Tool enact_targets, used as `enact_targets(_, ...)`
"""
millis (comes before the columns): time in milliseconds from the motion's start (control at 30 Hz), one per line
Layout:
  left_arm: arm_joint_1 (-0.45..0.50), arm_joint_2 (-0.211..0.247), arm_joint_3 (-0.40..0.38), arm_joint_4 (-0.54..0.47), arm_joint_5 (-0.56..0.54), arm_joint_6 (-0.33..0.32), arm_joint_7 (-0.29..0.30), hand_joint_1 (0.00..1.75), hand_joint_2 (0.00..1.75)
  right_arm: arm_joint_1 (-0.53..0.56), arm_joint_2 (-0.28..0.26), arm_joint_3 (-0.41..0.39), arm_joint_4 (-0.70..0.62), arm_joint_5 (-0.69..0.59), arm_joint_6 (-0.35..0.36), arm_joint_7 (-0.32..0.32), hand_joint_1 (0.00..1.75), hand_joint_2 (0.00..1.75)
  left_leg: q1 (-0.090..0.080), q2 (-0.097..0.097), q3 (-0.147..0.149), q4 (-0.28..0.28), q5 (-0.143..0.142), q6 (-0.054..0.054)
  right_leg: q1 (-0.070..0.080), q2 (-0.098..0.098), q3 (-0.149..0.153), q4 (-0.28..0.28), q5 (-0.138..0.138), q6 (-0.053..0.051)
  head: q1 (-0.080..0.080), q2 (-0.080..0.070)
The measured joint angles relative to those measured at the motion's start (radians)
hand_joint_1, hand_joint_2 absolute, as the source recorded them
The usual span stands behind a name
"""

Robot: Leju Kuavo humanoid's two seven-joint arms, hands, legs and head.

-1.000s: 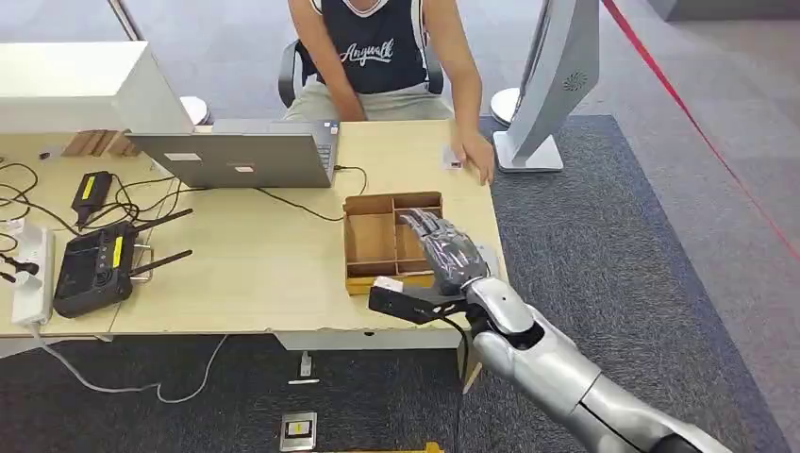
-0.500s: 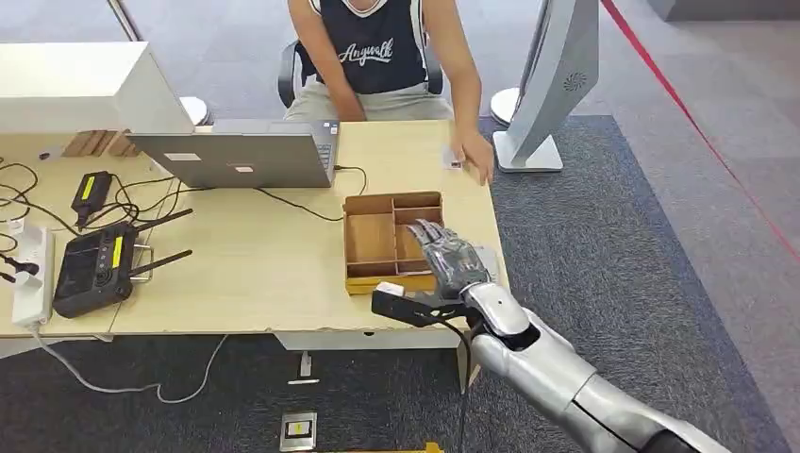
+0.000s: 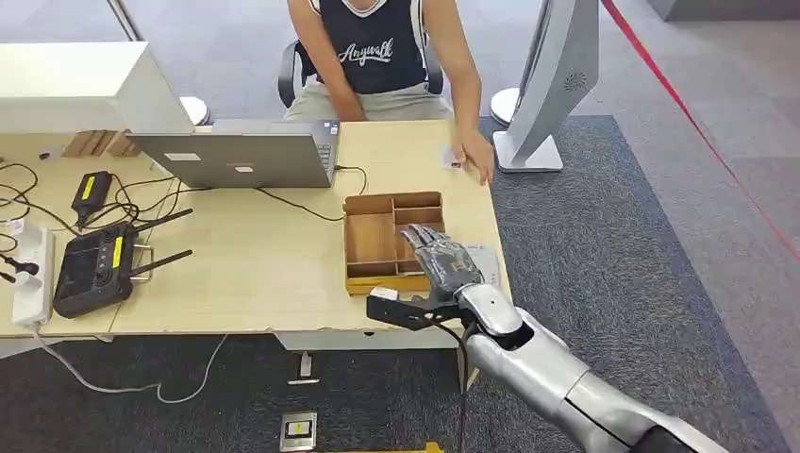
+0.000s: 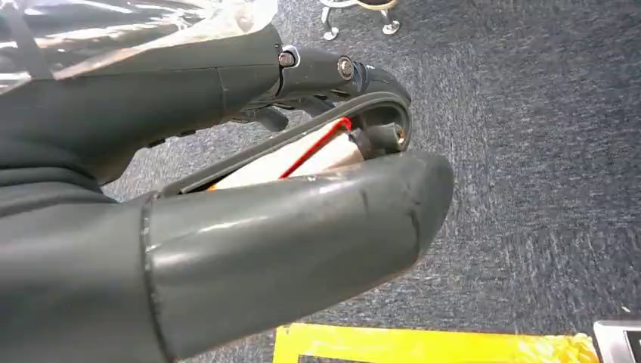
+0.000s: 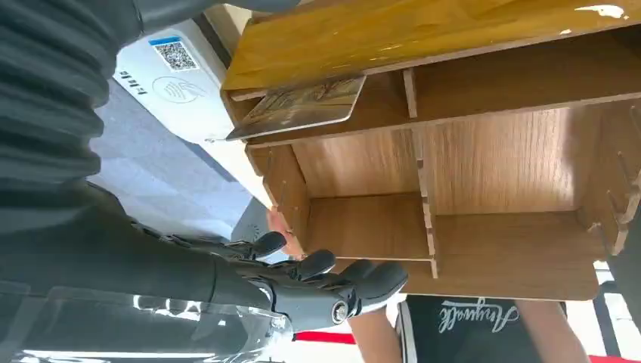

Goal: Pass the card to the sensor for recognition and then transmit it.

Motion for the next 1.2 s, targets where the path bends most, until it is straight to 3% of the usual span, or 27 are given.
enact_targets(900,0.001,-0.005,0.007,0.000,-0.046,0.000,0.008,0.00,0.00,-0.020,0.021,0.009,0.068,0.009,-0.013,-0.014,0.00,1.75,0.000,0.000,0.000,0.000,0.000,0.000,0.000,0.000,0.000,0.000,0.000,0.000,0.000,0.000)
enact_targets(1200,0.003,-0.010,0.007,0.000,-0.055,0.000,-0.006,0.00,0.00,-0.011,0.004,-0.005,0.086,0.014,-0.025,0.004,0.00,1.75,0.000,0.000,0.000,0.000,0.000,0.000,0.000,0.000,0.000,0.000,0.000,0.000,0.000,0.000)
